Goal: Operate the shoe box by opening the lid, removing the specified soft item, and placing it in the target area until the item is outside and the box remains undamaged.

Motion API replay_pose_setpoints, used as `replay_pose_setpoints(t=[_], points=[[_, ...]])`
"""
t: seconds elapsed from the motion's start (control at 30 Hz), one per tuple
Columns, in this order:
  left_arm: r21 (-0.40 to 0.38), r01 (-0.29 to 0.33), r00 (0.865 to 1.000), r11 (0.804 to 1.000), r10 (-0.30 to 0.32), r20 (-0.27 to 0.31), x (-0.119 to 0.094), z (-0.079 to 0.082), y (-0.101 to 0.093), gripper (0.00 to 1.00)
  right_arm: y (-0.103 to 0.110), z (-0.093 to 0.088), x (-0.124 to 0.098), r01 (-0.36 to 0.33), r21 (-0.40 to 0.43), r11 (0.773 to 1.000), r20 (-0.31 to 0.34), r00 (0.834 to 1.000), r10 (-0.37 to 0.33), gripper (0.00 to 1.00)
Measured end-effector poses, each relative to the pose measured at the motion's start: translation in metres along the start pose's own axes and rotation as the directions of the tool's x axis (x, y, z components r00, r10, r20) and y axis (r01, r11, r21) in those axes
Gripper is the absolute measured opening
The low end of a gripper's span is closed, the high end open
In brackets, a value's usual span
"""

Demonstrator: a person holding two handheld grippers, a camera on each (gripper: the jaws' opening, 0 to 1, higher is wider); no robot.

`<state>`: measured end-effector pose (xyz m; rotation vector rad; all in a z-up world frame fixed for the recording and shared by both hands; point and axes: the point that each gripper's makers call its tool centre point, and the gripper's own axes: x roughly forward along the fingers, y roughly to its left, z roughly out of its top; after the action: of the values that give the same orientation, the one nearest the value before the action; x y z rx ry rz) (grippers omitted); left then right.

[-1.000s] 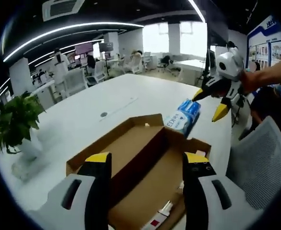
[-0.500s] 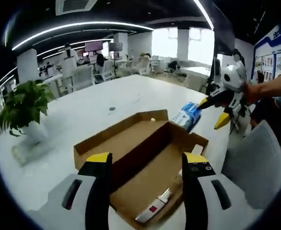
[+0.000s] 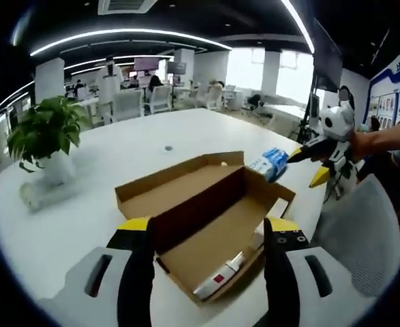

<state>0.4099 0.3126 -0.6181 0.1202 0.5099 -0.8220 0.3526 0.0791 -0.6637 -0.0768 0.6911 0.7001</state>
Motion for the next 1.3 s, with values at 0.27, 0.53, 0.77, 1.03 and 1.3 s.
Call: replay_pose_setpoints(t=[0.27, 0.53, 0.77, 1.03, 1.3], points=[[0.004, -0.011, 1.000, 1.000, 0.011, -0.010, -0.010, -0.007, 0.007, 0.65, 0.000, 0.004, 0.006, -0.006, -0.032, 0.999, -0.029, 1.000, 0.005, 0.67], [-0.008, -0.015, 1.000, 1.000, 0.015, -0.001, -0.016, -0.009, 0.008, 0.65, -0.004, 0.016, 0.022, -0.027, -0.116, 0.993, -0.085, 0.996, 0.017, 0.66], [0.006, -0.009, 1.000, 1.000, 0.009, -0.006, -0.020, -0.012, 0.006, 0.65, -0.009, 0.024, 0.038, -0.057, -0.211, 0.976, -0.159, 0.987, 0.024, 0.67], [0.007, -0.003, 1.000, 1.000, 0.003, -0.008, -0.027, -0.017, 0.000, 0.65, -0.011, 0.029, 0.055, -0.099, -0.271, 0.957, -0.222, 0.974, 0.038, 0.67], [0.013, -0.013, 1.000, 1.000, 0.013, -0.007, -0.034, -0.017, 0.001, 0.65, -0.004, 0.008, 0.072, -0.227, -0.469, 0.854, -0.396, 0.918, 0.027, 0.71]])
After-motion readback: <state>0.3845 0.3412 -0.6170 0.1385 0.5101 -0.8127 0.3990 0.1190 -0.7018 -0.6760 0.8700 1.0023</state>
